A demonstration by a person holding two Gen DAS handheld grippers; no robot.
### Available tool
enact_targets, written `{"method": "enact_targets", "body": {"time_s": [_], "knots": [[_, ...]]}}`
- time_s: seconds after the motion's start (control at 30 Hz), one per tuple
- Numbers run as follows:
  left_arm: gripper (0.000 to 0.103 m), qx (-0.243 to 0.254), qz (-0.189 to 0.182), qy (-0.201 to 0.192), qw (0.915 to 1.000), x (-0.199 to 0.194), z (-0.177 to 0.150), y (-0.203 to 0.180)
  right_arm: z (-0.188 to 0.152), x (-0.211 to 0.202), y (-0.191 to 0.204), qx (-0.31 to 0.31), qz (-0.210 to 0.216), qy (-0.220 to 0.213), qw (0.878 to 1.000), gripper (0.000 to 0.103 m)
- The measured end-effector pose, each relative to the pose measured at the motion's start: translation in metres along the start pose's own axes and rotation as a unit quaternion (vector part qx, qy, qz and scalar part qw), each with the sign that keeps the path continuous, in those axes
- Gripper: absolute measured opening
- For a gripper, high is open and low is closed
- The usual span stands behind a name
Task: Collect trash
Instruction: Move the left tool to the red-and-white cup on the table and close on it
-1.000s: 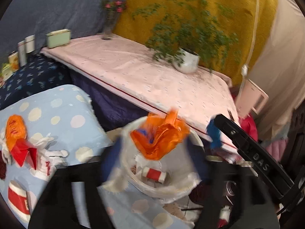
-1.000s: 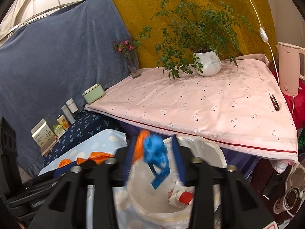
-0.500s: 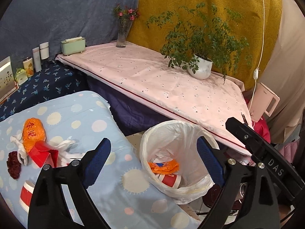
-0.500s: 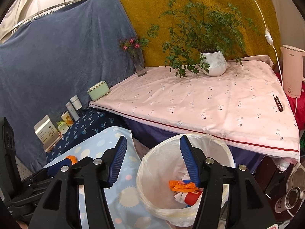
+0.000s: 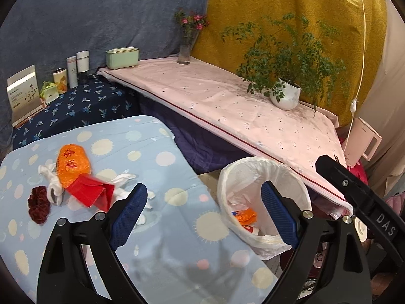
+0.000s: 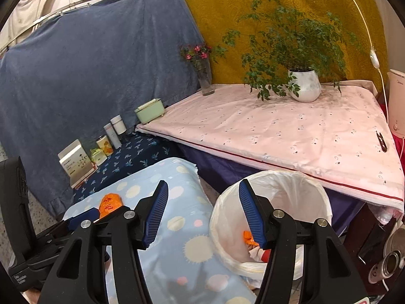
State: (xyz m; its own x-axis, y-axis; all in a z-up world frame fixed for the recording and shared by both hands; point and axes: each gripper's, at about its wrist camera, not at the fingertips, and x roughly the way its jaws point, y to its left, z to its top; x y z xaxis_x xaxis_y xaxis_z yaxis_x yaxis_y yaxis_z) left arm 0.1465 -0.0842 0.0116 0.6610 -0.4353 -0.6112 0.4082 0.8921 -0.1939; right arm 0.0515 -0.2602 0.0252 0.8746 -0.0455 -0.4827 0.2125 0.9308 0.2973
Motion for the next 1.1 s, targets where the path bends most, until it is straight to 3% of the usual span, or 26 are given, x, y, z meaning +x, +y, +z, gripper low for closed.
{"method": "enact_targets", "body": {"time_s": [0.53, 0.83, 1.1], "knots": [[0.09, -0.021, 0.063, 0.006, 0.9977, -0.028, -0.027, 0.067, -0.023, 0.004, 0.064, -0.039, 0.04, 0.029, 0.998, 0.057], [0.094, -0.022, 0.116, 0.051, 0.9917, -0.028, -0.065, 0.125, -0.046, 0.02, 0.102, -0.061, 0.063, 0.063, 0.994, 0.057], [0.094, -0.032, 0.128, 0.084, 0.9877, -0.022, -0.093, 0.178, -0.071, 0.039, 0.136, -0.077, 0.079, 0.097, 0.989, 0.057]]}}
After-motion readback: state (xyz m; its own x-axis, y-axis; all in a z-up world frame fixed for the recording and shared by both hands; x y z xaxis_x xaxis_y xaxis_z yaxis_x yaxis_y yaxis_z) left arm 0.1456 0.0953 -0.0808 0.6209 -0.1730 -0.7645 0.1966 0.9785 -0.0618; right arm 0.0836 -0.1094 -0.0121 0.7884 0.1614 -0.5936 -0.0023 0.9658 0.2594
